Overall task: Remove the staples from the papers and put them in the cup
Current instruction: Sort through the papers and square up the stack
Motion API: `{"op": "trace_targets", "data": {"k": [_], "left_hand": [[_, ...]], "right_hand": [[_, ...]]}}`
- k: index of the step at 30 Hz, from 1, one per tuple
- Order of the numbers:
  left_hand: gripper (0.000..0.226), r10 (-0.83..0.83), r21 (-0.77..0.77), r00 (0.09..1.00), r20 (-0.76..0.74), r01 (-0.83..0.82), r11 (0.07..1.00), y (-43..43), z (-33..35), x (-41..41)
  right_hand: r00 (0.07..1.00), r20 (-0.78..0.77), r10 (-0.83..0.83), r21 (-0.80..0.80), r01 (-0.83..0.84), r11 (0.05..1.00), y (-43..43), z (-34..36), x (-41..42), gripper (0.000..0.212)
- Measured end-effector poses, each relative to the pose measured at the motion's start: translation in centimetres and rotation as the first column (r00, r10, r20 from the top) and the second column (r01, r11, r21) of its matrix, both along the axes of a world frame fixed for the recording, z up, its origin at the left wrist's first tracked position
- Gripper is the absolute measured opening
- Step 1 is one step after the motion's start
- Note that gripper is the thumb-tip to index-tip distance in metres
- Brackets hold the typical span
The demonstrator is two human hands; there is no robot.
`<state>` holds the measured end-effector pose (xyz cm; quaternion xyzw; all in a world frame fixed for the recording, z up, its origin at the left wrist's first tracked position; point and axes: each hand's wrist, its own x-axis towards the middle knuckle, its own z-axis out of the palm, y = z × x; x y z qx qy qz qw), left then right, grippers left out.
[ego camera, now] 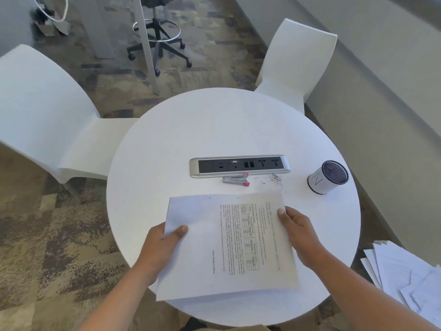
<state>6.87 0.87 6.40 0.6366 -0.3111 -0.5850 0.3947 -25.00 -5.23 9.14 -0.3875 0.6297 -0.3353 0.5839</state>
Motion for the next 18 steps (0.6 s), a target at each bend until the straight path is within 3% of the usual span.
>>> {"op": "trace_targets", "data": {"k": [4, 6, 7, 9, 11, 12, 14, 16, 18], "left_hand": [[0.060, 0.075, 0.021, 0.991, -0.106, -0.073, 0.997, 0.8, -1.1, 0.7], [0.070, 0.092, 0.046, 0.992, -0.082, -0.088, 0.995, 1.2, -1.4, 0.7], [0.068, 0.084, 0.042, 0.996, -0.017, -0.083, 0.996, 1.2, -1.2, 0.6], [0.066, 0.085, 0.021, 0.962, 0.260, -0.094, 0.995, 0.9, -1.2, 0.3], [0.083, 0.146, -0.060, 0.809, 0.569, -0.136, 0.989, -0.2, -0.6, -0.1], [0.083, 0.181, -0.148, 0.746, 0.641, -0.111, 0.983, -1.1, 0.1, -0.7], [0.069, 0.121, -0.268, 0.677, 0.726, 0.117, 0.956, -3.6, 1.5, -2.0], [0.066, -0.038, -0.181, 0.497, 0.867, 0.386, 0.904, -6.2, 2.7, -4.0], [0.058, -0.174, 0.008, 0.276, 0.945, 0.515, 0.857, -8.1, 4.0, -6.0]], "right_hand": [[1.000, -0.011, -0.024, 0.006, 0.024, 1.000, -2.1, -0.5, 0.3, 0.020], [0.999, -0.041, -0.009, 0.002, 0.009, 1.000, -3.0, -0.7, 0.4, 0.018], [0.999, -0.047, -0.017, 0.005, 0.017, 1.000, -3.4, -0.9, 0.4, 0.017], [0.999, -0.025, -0.031, 0.017, 0.031, 0.999, -3.9, -1.1, 0.5, 0.016], [1.000, 0.001, -0.017, 0.028, 0.017, 0.999, -4.2, -1.1, 0.6, 0.015], [1.000, -0.003, 0.001, 0.034, -0.001, 0.999, -4.4, -1.2, 0.6, 0.015], [1.000, -0.007, 0.009, 0.033, -0.009, 0.999, -4.6, -1.2, 0.5, 0.015], [1.000, 0.009, -0.010, 0.036, 0.009, 0.999, -4.8, -1.2, 0.3, 0.015], [1.000, 0.007, -0.022, 0.037, 0.021, 0.999, -5.2, -1.1, 0.0, 0.015]]}}
